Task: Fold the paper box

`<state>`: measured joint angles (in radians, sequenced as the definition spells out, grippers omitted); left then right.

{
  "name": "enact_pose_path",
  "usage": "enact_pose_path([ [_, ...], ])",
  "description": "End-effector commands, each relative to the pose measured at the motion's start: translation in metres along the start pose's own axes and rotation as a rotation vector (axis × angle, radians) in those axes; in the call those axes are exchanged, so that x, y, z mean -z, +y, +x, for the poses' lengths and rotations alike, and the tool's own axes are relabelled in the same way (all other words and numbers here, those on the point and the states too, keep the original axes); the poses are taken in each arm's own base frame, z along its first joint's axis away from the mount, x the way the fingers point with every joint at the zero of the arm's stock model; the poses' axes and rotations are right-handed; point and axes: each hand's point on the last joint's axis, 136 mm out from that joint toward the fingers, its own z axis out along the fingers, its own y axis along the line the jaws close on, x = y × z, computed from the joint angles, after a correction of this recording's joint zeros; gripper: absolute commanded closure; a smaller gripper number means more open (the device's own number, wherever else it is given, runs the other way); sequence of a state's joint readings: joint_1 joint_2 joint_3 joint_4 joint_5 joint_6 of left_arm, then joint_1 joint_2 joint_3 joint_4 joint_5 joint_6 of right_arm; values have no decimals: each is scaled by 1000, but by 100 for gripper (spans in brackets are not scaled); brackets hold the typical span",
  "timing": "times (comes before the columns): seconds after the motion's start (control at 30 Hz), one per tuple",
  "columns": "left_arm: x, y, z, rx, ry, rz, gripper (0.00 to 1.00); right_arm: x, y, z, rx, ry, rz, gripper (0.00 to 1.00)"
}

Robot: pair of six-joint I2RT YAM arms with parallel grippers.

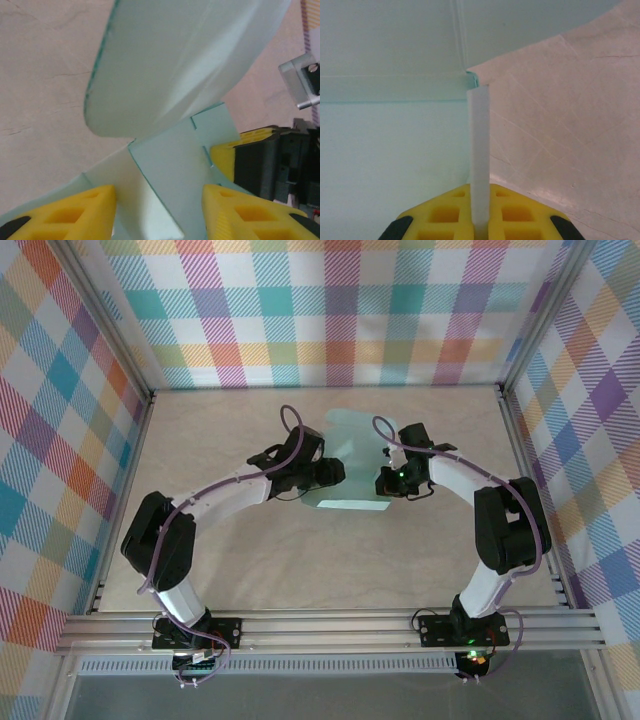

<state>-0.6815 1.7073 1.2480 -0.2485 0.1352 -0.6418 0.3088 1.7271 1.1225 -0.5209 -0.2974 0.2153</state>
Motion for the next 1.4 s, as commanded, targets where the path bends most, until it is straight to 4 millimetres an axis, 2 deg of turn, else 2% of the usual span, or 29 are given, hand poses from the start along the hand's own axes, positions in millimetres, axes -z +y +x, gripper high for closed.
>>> enact_pose_path([
  [0.0,-11,-21,0,39,5,78,52,7,12,-4,0,-24,-51,100],
  [0.17,-22,-15,0,63,8,49,51,8,14,-2,6,-29,-66,100],
  [0.23,-26,-9,-3,85,-8,21,47,10,17,-1,8,-37,-83,100],
  [0.4,-27,-4,-13,164,-68,-1,41,8,25,9,1,-26,-132,100],
  [0.53,-26,-3,-22,253,-126,16,41,5,29,18,-12,-22,-148,100],
  [0.8,-24,-11,-28,418,-144,67,52,2,27,18,-44,-60,-116,100],
  [0.93,-18,-9,-28,394,-150,54,57,6,20,14,-43,-84,-73,100],
  [1.03,-3,0,-30,333,-183,-9,56,8,16,11,-45,-96,-42,100],
  [1.17,45,27,-36,254,-266,-185,50,10,12,7,-63,-113,-16,100],
  [1.3,86,41,-32,230,-306,-254,49,10,10,2,-93,-131,-5,100],
  [1.37,99,42,-26,235,-289,-261,48,10,9,-1,-107,-139,-2,100],
])
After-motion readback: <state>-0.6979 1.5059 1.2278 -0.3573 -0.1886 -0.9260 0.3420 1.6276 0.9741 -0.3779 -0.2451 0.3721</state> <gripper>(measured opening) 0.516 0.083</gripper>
